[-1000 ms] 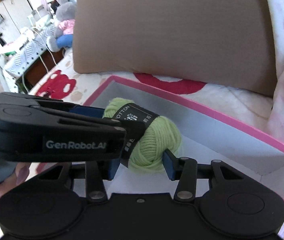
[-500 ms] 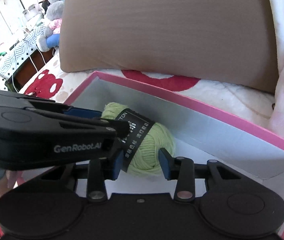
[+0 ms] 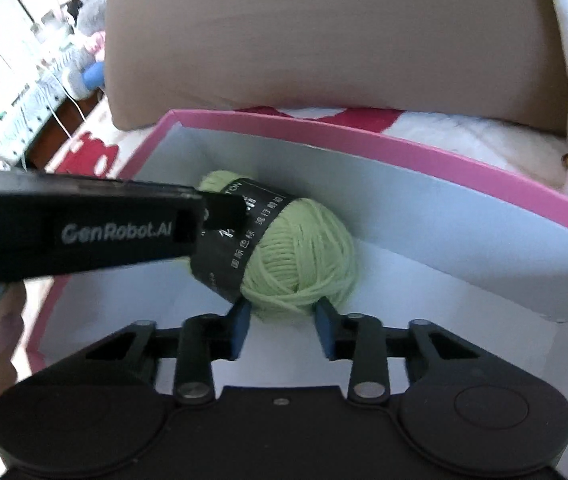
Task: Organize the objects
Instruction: 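Lower the yarn ball into the pink box and open the left tool, then withdraw the left tool from the box toward the small white tissue pack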
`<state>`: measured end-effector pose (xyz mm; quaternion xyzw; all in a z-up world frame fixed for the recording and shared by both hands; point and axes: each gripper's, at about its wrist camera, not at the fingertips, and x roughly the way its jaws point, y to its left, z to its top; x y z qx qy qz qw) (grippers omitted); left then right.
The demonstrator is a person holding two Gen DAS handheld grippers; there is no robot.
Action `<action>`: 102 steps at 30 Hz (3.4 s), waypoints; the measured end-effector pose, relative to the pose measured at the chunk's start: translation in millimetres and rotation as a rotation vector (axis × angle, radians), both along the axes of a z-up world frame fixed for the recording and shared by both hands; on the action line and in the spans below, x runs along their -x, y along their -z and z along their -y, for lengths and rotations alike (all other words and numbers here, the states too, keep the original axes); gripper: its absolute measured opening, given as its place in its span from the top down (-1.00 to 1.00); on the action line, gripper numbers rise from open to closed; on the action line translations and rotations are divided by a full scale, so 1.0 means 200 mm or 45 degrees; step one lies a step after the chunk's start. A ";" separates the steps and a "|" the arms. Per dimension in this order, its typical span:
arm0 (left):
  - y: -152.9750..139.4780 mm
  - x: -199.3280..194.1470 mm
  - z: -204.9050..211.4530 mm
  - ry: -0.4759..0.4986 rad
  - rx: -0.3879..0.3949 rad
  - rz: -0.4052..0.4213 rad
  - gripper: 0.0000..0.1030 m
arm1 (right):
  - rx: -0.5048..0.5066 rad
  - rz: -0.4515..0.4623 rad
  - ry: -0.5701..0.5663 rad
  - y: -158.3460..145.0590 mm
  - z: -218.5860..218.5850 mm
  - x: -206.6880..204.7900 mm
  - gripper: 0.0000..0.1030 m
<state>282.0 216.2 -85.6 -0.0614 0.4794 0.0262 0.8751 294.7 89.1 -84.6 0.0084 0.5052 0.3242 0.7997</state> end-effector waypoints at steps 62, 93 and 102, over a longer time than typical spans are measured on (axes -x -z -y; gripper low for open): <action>-0.72 0.89 0.30 0.120 0.017 0.026 -0.78 | 0.123 0.190 0.171 -0.73 0.66 0.77 -0.83; -0.79 1.41 0.69 0.412 0.143 0.046 -0.89 | 0.210 0.341 0.300 -0.95 1.24 1.33 -0.83; -0.69 1.40 0.88 0.501 0.126 -0.018 -0.89 | 0.149 0.321 0.331 -0.85 1.41 1.47 -0.92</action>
